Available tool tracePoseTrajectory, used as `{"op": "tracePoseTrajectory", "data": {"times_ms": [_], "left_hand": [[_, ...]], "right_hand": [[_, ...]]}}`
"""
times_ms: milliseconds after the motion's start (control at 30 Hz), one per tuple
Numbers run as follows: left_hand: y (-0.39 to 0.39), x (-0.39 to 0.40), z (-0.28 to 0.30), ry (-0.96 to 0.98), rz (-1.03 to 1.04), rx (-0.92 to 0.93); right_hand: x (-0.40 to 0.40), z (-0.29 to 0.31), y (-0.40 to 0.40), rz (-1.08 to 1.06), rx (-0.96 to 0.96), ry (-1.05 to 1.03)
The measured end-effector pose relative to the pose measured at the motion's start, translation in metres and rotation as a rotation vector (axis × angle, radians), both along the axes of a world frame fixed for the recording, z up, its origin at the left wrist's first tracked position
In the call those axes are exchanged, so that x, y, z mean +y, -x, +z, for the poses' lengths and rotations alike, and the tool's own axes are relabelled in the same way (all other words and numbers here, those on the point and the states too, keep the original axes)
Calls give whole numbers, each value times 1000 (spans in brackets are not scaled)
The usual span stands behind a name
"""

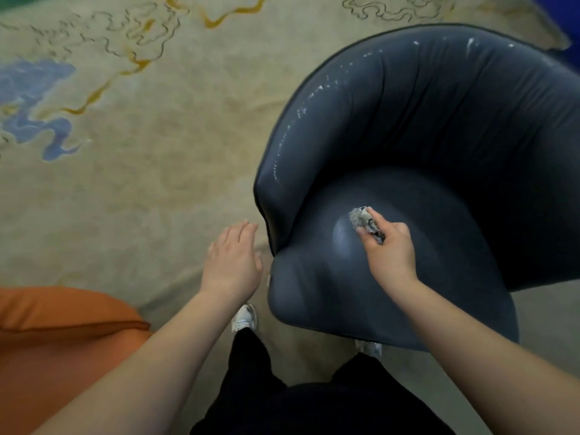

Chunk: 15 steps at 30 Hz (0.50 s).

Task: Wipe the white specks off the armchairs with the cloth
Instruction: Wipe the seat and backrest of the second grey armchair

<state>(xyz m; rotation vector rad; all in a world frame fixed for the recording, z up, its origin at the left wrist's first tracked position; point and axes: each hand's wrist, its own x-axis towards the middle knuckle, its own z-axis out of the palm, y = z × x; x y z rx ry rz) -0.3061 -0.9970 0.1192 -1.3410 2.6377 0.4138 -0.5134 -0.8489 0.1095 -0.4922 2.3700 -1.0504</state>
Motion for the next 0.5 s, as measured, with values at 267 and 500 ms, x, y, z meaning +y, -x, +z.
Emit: {"op": "tracePoseTrajectory", "data": {"times_ms": [267, 500], "left_hand": [[-29, -95, 29, -46, -195, 34], [-8, -120, 41, -114, -275, 68]], "right_hand": [[-64, 24, -73, -250, -30, 70], [-75, 41, -80, -300, -65, 97]]}}
